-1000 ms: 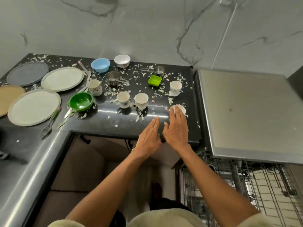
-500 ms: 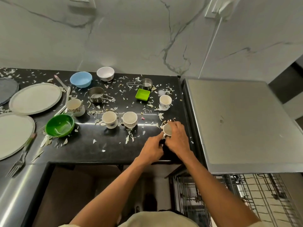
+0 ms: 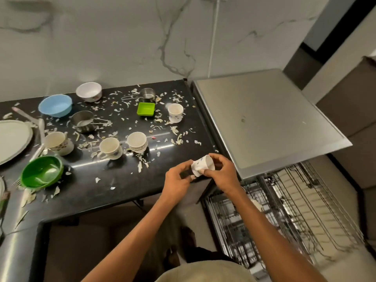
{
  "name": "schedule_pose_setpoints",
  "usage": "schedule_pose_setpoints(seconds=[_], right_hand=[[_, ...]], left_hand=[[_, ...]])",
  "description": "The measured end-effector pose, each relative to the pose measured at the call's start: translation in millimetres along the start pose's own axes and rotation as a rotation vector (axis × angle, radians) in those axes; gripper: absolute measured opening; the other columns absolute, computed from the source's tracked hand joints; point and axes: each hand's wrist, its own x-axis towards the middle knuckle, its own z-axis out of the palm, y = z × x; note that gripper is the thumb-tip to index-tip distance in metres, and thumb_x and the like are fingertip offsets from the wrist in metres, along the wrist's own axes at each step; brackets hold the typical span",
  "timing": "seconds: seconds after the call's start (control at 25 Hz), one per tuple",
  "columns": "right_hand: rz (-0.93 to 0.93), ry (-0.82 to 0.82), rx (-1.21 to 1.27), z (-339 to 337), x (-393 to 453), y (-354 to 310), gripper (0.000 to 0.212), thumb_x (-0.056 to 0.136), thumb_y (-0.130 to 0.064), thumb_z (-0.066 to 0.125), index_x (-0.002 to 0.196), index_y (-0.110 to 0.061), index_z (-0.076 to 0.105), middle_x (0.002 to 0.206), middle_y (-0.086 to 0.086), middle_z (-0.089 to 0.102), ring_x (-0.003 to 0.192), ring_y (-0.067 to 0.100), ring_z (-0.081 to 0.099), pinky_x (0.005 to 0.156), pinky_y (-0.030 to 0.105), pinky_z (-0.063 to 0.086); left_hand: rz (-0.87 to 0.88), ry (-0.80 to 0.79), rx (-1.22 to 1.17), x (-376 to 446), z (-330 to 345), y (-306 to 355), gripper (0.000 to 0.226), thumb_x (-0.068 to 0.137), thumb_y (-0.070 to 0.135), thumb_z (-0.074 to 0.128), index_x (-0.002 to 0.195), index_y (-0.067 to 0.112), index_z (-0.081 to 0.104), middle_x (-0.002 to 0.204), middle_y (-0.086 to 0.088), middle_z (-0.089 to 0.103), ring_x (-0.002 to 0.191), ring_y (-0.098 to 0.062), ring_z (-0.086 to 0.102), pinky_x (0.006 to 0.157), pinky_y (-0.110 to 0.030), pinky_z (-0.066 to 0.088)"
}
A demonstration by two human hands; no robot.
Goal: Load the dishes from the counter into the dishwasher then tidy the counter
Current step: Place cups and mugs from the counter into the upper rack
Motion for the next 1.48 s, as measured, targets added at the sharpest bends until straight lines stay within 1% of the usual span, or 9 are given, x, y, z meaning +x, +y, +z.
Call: schedule_pose_setpoints(seconds=[0.2,0.4,0.52,0.76,0.92,1.0,1.12,1.24,1.48], right_hand=[[0.166,0.031,0.297,-39,-46,19,0.047,0.071,0.004,0.084,0.115,-0.006,0.070,0.103,0.010,0.076,0.100,0.025,0.072,0.085,0.036,0.060],[0.312,0.310,0.448,-79,-81,60,0.051,0.075,-0.009,0.086,0.121,-0.006,0.063,0.101,0.013,0.074,0.096,0.029,0.073,0.092,0.047,0.058],[0.307,0.531,0.400,-94,-107,77,0.042,0.079,-0.023,0.086,0.110,-0.016,0.059,0.106,0.004,0.067,0.098,0.022,0.070,0.088,0.044,0.060],[0.081,0.777,-0.041,-139,-148,107,0.019,0.092,-0.022,0.068,0.107,-0.021,0.056,0.108,-0.008,0.056,0.091,0.005,0.063,0.075,0.030,0.058],[0.065,0.639,-0.373,-172,-158,137,0.058,0.074,-0.017,0.069,0.130,-0.024,0.056,0.131,-0.005,0.048,0.108,0.012,0.054,0.073,0.032,0.057],[0.131,0.592,-0.465,-187,-159,152,0.074,0.069,-0.023,0.076,0.139,-0.027,0.050,0.141,-0.005,0.042,0.116,0.013,0.052,0.069,0.031,0.057],[0.181,0.568,-0.472,-203,-152,176,0.070,0.063,-0.026,0.081,0.127,-0.022,0.052,0.130,-0.006,0.045,0.104,0.017,0.056,0.059,0.032,0.056],[0.256,0.533,-0.437,-212,-148,195,0.065,0.056,-0.024,0.081,0.113,-0.018,0.049,0.115,-0.005,0.044,0.085,0.018,0.053,0.050,0.036,0.051],[0.373,0.464,-0.380,-217,-152,233,0.081,0.057,-0.035,0.083,0.125,-0.014,0.044,0.116,0.003,0.046,0.083,0.021,0.054,0.054,0.030,0.045]], left_hand=[[0.030,-0.143,0.091,-16,39,4,0.064,0.069,0.008,0.088,0.129,0.015,0.065,0.121,0.003,0.069,0.110,-0.006,0.065,0.095,-0.025,0.053],[0.010,-0.267,0.132,-32,95,23,0.049,0.064,0.022,0.093,0.109,0.024,0.073,0.090,0.008,0.076,0.084,-0.011,0.074,0.079,-0.033,0.061],[-0.068,-0.343,0.113,-38,132,40,0.032,0.066,0.027,0.092,0.093,0.033,0.075,0.075,0.006,0.076,0.077,-0.016,0.074,0.071,-0.034,0.061],[-0.222,-0.426,0.119,-50,228,62,0.020,0.070,0.028,0.089,0.081,0.018,0.076,0.050,0.013,0.065,0.046,0.008,0.055,0.046,-0.010,0.042],[-0.327,-0.428,0.211,-49,285,64,0.023,0.068,0.034,0.090,0.070,0.014,0.078,0.066,-0.010,0.072,0.053,-0.011,0.060,0.053,-0.033,0.056],[-0.361,-0.457,0.271,-51,312,65,0.032,0.067,0.034,0.090,0.067,0.006,0.075,0.063,-0.012,0.071,0.053,-0.014,0.061,0.051,-0.033,0.052],[-0.356,-0.523,0.384,-56,347,61,0.030,0.070,0.026,0.083,0.061,0.001,0.068,0.046,0.000,0.059,0.041,-0.006,0.053,0.041,-0.020,0.038],[-0.300,-0.569,0.560,-60,374,51,0.029,0.070,0.032,0.075,0.055,0.009,0.065,0.047,0.000,0.061,0.047,-0.012,0.061,0.044,-0.028,0.047],[-0.274,-0.664,0.755,-71,408,25,0.022,0.077,0.029,0.073,0.064,0.013,0.067,0.063,-0.003,0.067,0.064,-0.020,0.066,0.053,-0.027,0.050]])
